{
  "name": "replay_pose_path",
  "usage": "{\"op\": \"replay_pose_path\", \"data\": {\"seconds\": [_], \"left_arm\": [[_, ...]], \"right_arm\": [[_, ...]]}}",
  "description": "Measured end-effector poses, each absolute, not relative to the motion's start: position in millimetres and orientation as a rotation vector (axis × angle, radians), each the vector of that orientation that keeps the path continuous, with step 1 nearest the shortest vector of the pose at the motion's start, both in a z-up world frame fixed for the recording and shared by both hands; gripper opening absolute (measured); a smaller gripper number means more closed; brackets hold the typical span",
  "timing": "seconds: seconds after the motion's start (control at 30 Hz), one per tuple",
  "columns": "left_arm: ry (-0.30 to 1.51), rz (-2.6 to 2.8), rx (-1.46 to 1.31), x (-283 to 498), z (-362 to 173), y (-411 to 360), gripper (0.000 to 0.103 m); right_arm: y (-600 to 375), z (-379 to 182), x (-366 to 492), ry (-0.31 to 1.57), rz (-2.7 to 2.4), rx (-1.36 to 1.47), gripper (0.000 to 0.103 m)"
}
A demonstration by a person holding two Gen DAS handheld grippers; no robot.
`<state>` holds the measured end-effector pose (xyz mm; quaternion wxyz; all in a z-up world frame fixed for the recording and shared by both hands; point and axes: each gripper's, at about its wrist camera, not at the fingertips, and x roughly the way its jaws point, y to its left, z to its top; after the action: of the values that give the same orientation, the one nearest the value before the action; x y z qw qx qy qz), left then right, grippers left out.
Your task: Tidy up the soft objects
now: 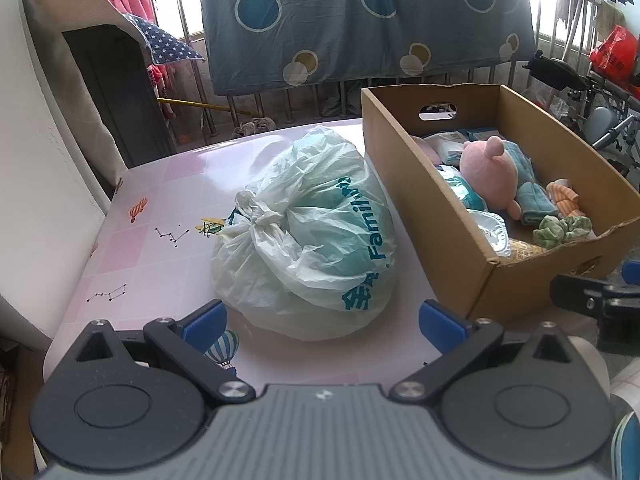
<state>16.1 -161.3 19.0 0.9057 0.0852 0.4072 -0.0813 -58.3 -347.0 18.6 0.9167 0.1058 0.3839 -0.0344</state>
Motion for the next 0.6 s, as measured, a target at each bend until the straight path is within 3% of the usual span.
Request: {"op": "replay_pose_path", "data": {"seconds": [0.6], "left_arm": [[0.842, -0.172, 0.18, 15.1, 18.3, -160.3, 0.103]], "right_arm": [[-347.1, 18.8, -58.1, 0.791, -0.07, 0.216, 0.102]]}}
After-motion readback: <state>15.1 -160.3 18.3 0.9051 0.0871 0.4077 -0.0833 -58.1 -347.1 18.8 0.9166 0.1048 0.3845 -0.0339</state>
